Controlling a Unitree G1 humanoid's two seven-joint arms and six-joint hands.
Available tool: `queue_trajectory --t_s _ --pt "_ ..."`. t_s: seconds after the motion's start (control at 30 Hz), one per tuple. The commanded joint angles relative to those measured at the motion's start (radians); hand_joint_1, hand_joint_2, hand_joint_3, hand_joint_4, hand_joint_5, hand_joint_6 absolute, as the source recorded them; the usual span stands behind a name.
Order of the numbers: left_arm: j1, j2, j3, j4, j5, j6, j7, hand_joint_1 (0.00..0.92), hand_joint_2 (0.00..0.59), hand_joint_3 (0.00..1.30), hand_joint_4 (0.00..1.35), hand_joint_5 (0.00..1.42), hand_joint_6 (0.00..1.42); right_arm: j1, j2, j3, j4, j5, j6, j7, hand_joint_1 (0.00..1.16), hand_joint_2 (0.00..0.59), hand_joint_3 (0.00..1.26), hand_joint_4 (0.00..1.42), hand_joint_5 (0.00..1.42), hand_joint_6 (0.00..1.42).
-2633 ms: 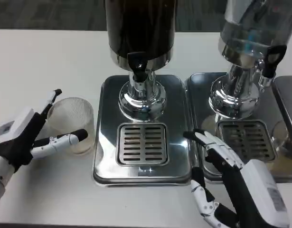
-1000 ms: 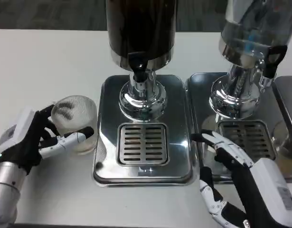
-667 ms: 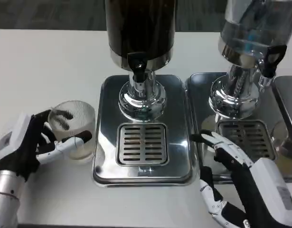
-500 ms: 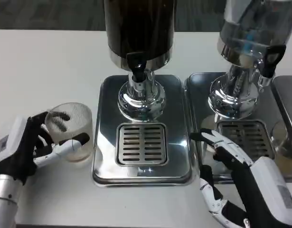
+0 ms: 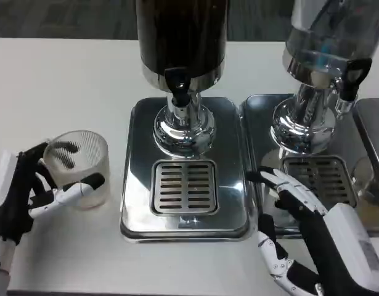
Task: Grasp the cup under the faucet to collect the drink, then remove the cup.
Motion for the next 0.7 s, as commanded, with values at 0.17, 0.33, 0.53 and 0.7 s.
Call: queue_trajectory --t_s 0.17,0.33,0.53,0.7 --pt "0.019 0.014 0.012 -0.085 0.020 -0.072 0.008 0.314 0.152 0.54 0.63 0.87 1.08 0.003 -0.008 -0.004 -0.006 0.019 -0.020 0.002 0.61 0.573 0.25 0.15 0.13 0.34" --pt "0.015 -0.006 0.003 -0.120 0.037 -0.088 -0.011 0.314 0.156 0.55 0.64 0.87 1.08 0.009 -0.007 -0.007 -0.009 0.022 -0.020 -0.001 0.59 0.573 0.25 0.15 0.13 0.34" --pt "-0.005 -0.037 -0.010 -0.146 0.055 -0.086 -0.037 0.314 0.157 0.55 0.64 0.87 1.09 0.015 -0.004 -0.010 -0.011 0.024 -0.023 -0.006 0.59 0.572 0.24 0.15 0.13 0.34" --pt "-0.035 -0.067 -0.022 -0.137 0.072 -0.075 -0.059 0.314 0.158 0.55 0.64 0.88 1.10 0.025 0.000 -0.014 -0.016 0.028 -0.025 -0.011 0.58 0.572 0.24 0.15 0.13 0.34"
